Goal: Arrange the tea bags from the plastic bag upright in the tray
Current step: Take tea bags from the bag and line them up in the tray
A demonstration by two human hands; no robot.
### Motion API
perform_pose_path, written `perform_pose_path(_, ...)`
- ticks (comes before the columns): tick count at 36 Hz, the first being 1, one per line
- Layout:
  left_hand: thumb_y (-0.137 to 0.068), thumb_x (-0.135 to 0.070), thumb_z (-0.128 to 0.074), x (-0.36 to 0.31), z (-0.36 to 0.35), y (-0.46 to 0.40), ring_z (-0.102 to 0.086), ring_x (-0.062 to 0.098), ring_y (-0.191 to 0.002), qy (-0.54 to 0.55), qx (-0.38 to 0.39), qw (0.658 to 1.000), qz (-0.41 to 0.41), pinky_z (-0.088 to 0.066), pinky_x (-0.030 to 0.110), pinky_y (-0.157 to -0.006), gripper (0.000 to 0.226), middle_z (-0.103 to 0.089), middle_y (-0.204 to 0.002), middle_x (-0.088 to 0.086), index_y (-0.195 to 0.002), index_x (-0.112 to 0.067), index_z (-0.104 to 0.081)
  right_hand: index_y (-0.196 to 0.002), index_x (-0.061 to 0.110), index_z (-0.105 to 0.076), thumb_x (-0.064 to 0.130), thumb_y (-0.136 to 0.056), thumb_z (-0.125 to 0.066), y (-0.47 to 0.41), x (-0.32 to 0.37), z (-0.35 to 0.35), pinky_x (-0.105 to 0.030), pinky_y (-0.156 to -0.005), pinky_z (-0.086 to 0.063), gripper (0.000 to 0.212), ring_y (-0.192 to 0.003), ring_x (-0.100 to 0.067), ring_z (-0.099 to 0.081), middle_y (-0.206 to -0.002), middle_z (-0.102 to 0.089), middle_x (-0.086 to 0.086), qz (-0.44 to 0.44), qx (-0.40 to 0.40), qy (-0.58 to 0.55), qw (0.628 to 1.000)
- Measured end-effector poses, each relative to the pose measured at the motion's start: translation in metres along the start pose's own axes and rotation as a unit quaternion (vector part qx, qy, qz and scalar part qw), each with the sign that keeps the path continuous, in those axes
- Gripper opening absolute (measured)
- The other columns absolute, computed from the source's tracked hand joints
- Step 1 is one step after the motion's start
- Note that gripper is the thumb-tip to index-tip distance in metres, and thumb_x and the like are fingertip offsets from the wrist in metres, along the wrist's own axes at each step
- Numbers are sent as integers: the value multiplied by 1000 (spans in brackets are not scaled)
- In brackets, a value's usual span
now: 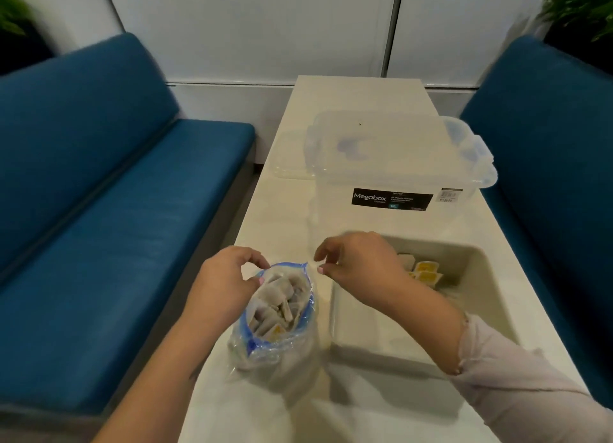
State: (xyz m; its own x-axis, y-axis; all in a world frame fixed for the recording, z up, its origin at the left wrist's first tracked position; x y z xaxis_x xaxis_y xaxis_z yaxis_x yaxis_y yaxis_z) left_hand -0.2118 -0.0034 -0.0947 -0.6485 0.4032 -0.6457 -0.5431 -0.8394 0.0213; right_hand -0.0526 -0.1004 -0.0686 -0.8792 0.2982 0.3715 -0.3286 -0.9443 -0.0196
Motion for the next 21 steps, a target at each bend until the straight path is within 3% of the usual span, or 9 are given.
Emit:
perform_pose_path(5,-82,-16,-71,11,-1,7,-55,7,-95,-6,7,1000,11,-48,24,-67,20,-58,-105,-16,-79,-33,-63,-106,33,-67,28,-91,-56,-4,30,-26,-25,-76,-38,19,-96,-15,-60,-103,-69,9,29,37,11,999)
perform_pose_path(10,-82,-11,-68,18,-2,11,-54,4,-95,-5,14,1000,9,-45,22,-77,24,-57,-104,-18,-81,-35,-62,-105,33,-68,22,-92,-53,-7,53,-54,-28,-83,-35,23,-97,-17,-59,-102,-69,6,67,82,68,992)
perform_pose_path(15,-81,-10,-68,21,-2,12,-55,6,-96,-3,20,1000,0,-48,26,-82,25,-57,-103,-18,-84,-35,-63,-105,30,-69,22,-92,-53,-6,70,-82,-30,-79,-29,21,-98,-21,-55,-99,-69,4,119,112,147,976)
perform_pose_path(21,-81,-9,-68,20,-2,13,-55,5,-97,-13,24,1000,-15,-45,20,-81,26,-58,-103,-17,-85,-34,-63,-114,19,-65,22,-94,-52,-10,79,-100,-33,-94,-31,24,-103,-24,-55,-106,-66,-4,122,134,204,962)
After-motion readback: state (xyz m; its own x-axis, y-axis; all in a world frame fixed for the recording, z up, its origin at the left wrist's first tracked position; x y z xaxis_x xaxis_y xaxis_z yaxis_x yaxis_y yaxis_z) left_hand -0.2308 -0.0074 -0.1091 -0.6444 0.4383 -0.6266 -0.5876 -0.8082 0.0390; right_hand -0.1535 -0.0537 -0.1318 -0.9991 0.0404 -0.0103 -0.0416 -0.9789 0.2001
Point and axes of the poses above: each hand's wrist, its own y-axis away from the middle knuckle, its own z-axis out of the back of the hand, x = y × z, the point moved 9 cm from there along -y, towards the middle knuckle
